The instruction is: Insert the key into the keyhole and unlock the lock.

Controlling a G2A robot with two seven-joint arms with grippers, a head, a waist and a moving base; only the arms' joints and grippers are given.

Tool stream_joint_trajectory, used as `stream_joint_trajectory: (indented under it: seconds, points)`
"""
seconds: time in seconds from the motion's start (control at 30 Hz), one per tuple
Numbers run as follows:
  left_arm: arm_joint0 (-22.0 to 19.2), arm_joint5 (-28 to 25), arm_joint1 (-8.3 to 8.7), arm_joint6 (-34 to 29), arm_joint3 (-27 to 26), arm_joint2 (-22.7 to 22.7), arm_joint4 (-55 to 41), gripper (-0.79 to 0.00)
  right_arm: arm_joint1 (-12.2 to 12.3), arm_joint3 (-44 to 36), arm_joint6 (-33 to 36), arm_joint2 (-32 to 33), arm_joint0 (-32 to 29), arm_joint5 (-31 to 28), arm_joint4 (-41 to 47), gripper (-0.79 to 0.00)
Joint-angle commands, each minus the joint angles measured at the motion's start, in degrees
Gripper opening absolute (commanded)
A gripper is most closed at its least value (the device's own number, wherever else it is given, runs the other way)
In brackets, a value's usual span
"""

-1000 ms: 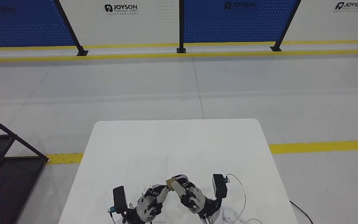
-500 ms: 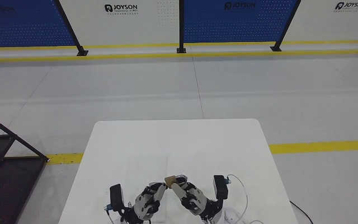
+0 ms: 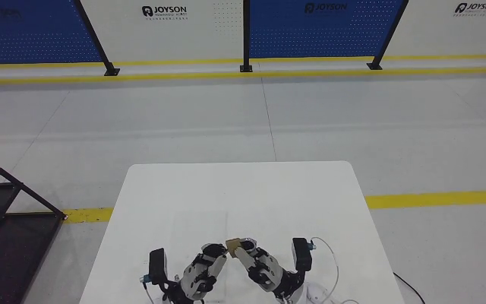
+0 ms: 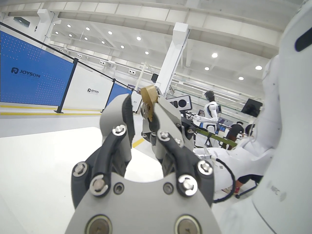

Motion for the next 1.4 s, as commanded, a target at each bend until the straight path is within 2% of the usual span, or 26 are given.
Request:
stream_joint_trajectory:
  seconds: [0.0,0.17,0.27,0.3,0.4,0.6,0.67,0.7,0.73,1.07,1.37]
  points:
    - [0.1,-3.1,0.27,-1.0,0.4,-0.5,-2.0,-0.48,0.1,-0.1,-0.1,0.2,-0.1,-0.1,0.0,-0.785]
    - [0.2,-9.7,1.05,-7.9,0.5,-1.3,-9.4,-0.539,0.2,-0.3,-0.1,0.5,-0.4,-0.4,0.0,-0.785]
    - [-0.2,-9.7,1.83,-11.0,-0.2,-0.6,-12.1,-0.557,0.3,-0.3,0.3,0.6,-0.4,-0.5,0.3,-0.785]
    - [-0.2,-9.7,2.1,-11.9,-0.4,-0.3,-12.9,-0.591,0.3,-0.4,0.5,0.6,-0.3,-0.5,0.3,-0.785]
    - [-0.6,-9.7,2.91,-13.6,-1.0,0.5,-15.5,-0.625,0.4,-0.3,1.0,0.6,-0.2,-0.3,0.6,-0.785]
    - [-1.2,-9.7,4.27,-16.3,-1.5,1.2,-18.0,-0.634,0.4,-0.4,2.0,0.5,-0.1,-0.3,1.2,-0.785]
    - [-1.4,-9.7,4.56,-16.7,-1.6,1.4,-18.6,-0.643,0.5,-0.4,2.2,0.5,-0.1,-0.3,1.2,-0.785]
    - [-1.5,-9.7,4.69,-16.8,-1.7,1.4,-18.7,-0.739,0.5,-0.4,2.3,0.5,-0.1,-0.3,1.3,-0.785]
    - [-1.6,-9.7,4.81,-16.9,-1.6,1.4,-18.8,-0.773,0.5,-0.4,2.3,0.5,-0.1,-0.3,1.4,-0.785]
    - [-1.8,-8.9,5.11,-17.0,-1.4,0.5,-17.3,-0.785,0.6,-0.5,3.0,0.3,0.0,-0.1,1.3,-0.785]
    - [-0.8,-2.0,4.46,-11.5,-2.5,0.3,-8.0,-0.785,0.7,-0.7,3.8,0.0,0.0,0.5,1.1,-0.785]
